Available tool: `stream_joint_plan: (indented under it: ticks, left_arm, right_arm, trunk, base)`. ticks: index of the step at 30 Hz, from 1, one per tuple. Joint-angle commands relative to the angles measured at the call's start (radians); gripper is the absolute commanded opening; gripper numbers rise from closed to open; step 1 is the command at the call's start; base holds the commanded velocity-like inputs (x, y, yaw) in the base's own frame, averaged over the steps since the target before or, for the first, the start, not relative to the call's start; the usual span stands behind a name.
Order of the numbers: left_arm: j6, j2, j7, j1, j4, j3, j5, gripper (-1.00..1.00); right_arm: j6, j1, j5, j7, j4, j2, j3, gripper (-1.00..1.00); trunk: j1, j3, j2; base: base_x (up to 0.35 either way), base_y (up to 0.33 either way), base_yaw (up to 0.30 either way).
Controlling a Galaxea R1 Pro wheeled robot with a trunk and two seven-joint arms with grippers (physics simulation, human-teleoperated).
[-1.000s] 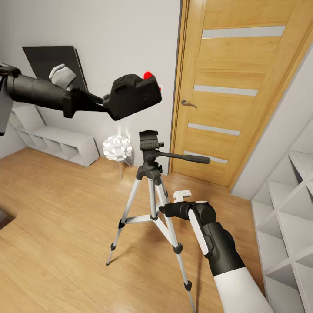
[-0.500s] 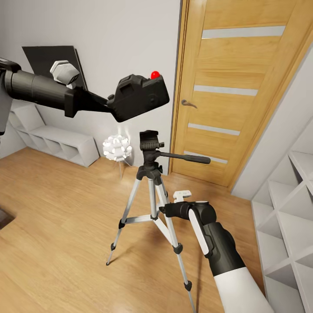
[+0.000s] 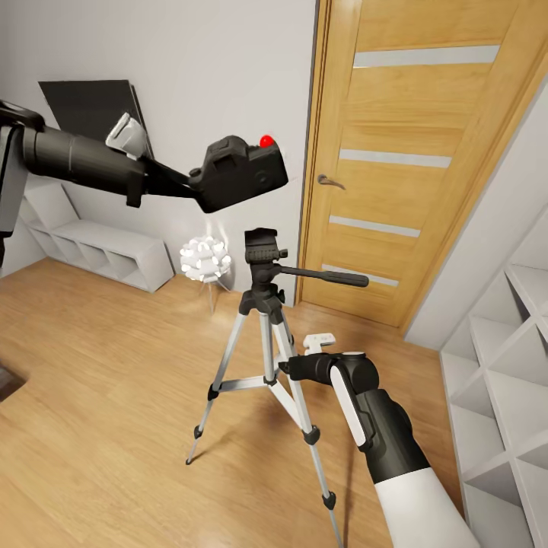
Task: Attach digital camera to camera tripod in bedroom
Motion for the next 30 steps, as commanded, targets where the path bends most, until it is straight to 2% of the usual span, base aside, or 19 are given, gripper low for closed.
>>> stream_joint_plan:
  ticks: [1, 11, 22, 24, 26, 30]
  left_arm:
    - [0.01, -0.003, 0.007, -0.002, 0.0, -0.001, -0.014, -1.0]
    - [0.009, -0.038, 0.015, -0.002, -0.001, 0.0, -0.088, -1.0]
    - [0.009, -0.076, 0.016, -0.002, 0.0, -0.001, -0.11, -1.0]
    - [0.009, -0.086, 0.016, -0.002, 0.0, -0.002, -0.125, -1.0]
    - [0.009, -0.092, 0.016, -0.002, 0.0, -0.007, -0.141, -1.0]
    - [0.009, -0.105, 0.016, -0.002, 0.001, -0.053, -0.187, -1.0]
  right_arm:
    - [0.001, 0.0, 0.076, -0.003, 0.002, 0.0, -0.001, -1.0]
    - [0.001, -0.001, 0.076, -0.003, 0.002, 0.0, -0.001, -1.0]
    - [0.001, -0.001, 0.076, -0.002, 0.002, 0.0, -0.001, -1.0]
    - [0.001, -0.001, 0.076, -0.002, 0.002, 0.0, -0.001, -1.0]
    - [0.001, -0.001, 0.076, -0.002, 0.002, 0.0, -0.001, -1.0]
    - [0.001, -0.001, 0.076, -0.002, 0.001, 0.0, -0.001, -1.0]
  trunk:
    - [0.001, -0.002, -0.002]
    - [0.001, -0.002, -0.002]
    - [0.001, -0.002, -0.002]
    - [0.001, -0.002, -0.002]
    - [0.001, -0.002, -0.002]
    - [0.001, -0.002, -0.002]
  base:
    - [0.0, 0.0, 0.0]
    - [0.0, 0.0, 0.0]
    - [0.0, 0.0, 0.0]
    - [0.0, 0.0, 0.0]
    - [0.0, 0.0, 0.0]
    - [0.0, 0.0, 0.0]
